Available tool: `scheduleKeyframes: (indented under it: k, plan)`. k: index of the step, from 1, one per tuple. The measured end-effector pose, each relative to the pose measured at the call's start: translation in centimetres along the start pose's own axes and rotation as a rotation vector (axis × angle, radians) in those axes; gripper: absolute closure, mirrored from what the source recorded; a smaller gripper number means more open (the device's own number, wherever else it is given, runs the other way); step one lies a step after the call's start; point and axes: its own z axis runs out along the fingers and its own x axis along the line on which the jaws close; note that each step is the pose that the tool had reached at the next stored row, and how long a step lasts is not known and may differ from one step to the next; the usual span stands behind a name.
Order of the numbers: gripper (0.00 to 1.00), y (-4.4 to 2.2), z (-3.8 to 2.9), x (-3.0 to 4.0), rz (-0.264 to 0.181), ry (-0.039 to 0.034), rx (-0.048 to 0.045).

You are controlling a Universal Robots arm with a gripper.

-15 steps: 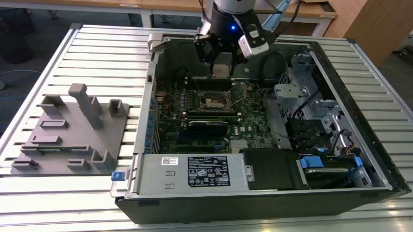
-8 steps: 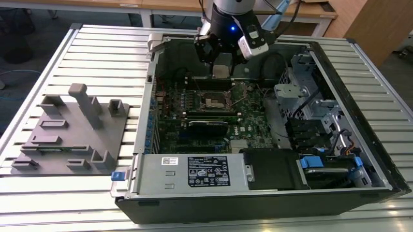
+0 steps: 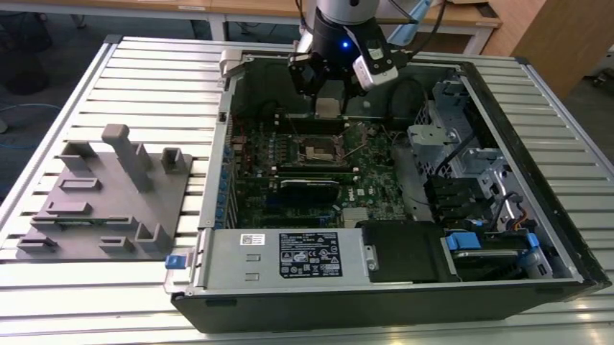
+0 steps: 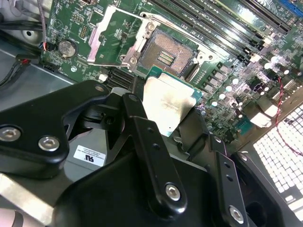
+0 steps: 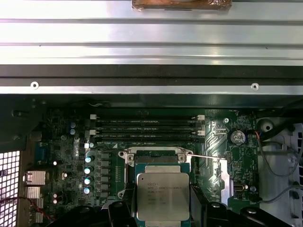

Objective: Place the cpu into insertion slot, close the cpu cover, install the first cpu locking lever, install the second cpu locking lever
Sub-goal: 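Place the cpu into insertion slot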

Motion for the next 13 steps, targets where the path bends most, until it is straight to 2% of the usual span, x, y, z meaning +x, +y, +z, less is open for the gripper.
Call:
scheduleKeyframes:
  k: [13]
  plan:
    - [0.46,-0.07,0.73,0.1,0.0,-0.0001,-0.0001]
